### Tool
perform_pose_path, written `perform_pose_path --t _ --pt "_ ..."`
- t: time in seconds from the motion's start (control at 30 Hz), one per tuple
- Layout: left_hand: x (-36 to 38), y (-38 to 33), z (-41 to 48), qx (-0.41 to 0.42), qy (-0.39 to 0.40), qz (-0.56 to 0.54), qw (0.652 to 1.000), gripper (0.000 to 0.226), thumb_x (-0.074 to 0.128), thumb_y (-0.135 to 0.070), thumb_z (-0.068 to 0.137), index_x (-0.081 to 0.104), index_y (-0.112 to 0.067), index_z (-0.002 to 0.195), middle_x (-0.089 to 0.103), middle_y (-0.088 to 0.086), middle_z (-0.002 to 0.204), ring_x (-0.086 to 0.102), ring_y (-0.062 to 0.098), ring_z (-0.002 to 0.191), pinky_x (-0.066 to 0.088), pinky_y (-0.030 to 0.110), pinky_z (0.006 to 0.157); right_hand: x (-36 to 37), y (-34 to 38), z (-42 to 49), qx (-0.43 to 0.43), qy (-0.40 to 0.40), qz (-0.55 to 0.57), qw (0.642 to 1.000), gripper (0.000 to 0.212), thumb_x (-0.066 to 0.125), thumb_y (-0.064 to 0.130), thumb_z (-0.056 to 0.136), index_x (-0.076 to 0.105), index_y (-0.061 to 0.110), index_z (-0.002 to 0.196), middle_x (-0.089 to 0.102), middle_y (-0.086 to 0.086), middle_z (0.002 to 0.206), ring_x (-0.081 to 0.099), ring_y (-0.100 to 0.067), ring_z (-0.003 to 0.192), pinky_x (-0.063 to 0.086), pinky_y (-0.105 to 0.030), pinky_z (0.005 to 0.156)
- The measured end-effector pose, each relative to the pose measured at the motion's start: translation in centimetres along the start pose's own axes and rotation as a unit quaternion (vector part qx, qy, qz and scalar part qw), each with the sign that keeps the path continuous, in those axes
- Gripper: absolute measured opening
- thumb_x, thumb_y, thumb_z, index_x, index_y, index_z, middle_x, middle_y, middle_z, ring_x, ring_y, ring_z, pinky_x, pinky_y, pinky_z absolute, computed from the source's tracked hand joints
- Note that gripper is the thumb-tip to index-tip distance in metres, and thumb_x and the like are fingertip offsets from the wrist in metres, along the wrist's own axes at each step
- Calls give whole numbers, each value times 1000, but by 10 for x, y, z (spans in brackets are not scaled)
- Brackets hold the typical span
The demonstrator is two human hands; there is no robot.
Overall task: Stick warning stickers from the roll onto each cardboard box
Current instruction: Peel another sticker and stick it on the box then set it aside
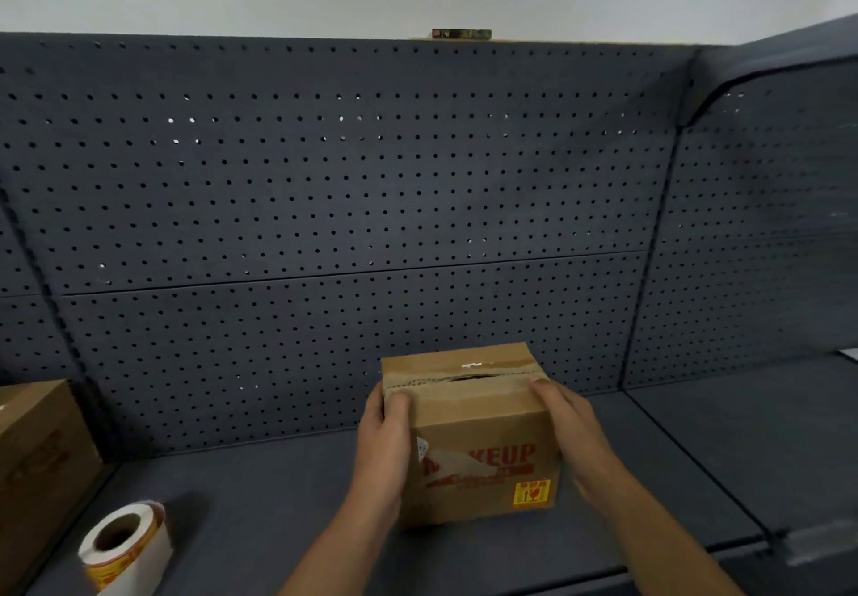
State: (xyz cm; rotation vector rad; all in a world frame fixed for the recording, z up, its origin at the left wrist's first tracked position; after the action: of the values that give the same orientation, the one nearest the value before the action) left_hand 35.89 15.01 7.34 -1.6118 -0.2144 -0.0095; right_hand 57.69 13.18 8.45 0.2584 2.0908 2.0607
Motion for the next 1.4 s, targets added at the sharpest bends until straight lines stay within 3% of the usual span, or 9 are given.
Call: perform_pose_path --t 0.2,0.57,0.67,0.8,0.9,1.0,1.17,1.3,1.4 --pt "60 0 1 -10 28 -15 999 21 50 -33 105 66 -34 120 75 0 111 71 22 103 60 48 90 -58 -1 14 2 -27 -6 1000 30 50 42 106 70 24 119 70 1 112 64 -14 101 49 -26 69" --pt "154 22 14 -37 41 -34 998 18 48 -32 105 65 -34 111 74 7 111 72 29 102 60 58 92 -144 -8 69 6 -50 -21 999 31 51 38 106 73 19 117 71 -7 109 65 -20 98 48 -30 68" --pt "174 28 18 -49 35 -41 997 16 48 -31 106 63 -36 109 72 5 109 71 29 101 60 56 92 -161 -11 91 1 -59 -24 998 29 51 37 106 74 21 112 71 -7 108 63 -21 99 49 -34 72" --pt "195 33 29 -43 33 -17 998 22 48 -33 105 63 -36 121 73 2 113 71 23 102 59 51 94 -180 -21 122 16 -61 -15 998 26 54 38 104 75 24 103 71 -10 111 64 -29 106 53 -50 95" --pt "209 36 36 -29 34 -8 999 26 47 -32 105 60 -34 127 72 -2 114 70 18 102 60 43 90 -191 -28 141 22 -58 1 998 28 56 41 102 79 24 101 71 -11 108 65 -32 106 54 -52 94" --pt "220 37 41 -25 40 3 999 27 47 -30 106 57 -35 131 71 -2 116 70 17 103 59 44 93 -199 -35 153 29 -58 18 998 30 57 39 101 78 19 101 71 -15 105 66 -33 101 53 -46 82" --pt "224 38 49 -18 43 28 999 30 46 -29 107 49 -34 136 66 -4 121 66 15 108 56 44 100 -201 -42 152 2 -63 36 997 29 54 36 104 77 18 103 72 -13 103 67 -29 95 55 -42 75" --pt "222 40 51 -27 45 38 998 30 47 -31 107 48 -33 137 66 -4 120 66 17 107 56 46 100 -203 -40 149 -31 -73 -2 997 28 55 32 104 77 15 98 72 -14 102 66 -24 92 51 -38 75" --pt "219 37 53 -3 33 69 997 23 50 -31 106 50 -35 128 65 -5 117 65 14 104 56 42 96 -208 -28 148 -65 -95 -72 991 20 58 25 103 75 15 104 72 -2 105 64 -14 94 47 -28 71"
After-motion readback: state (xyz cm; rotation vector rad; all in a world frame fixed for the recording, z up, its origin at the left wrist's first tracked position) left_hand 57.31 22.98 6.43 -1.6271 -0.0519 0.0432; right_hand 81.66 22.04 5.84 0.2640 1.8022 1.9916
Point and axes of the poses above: each hand's wrist, its own z-axis towards the middle knuckle, its own x-axis out of the palm, y = z × x, the point moved 4 cm from there along z, towards the middle knuckle
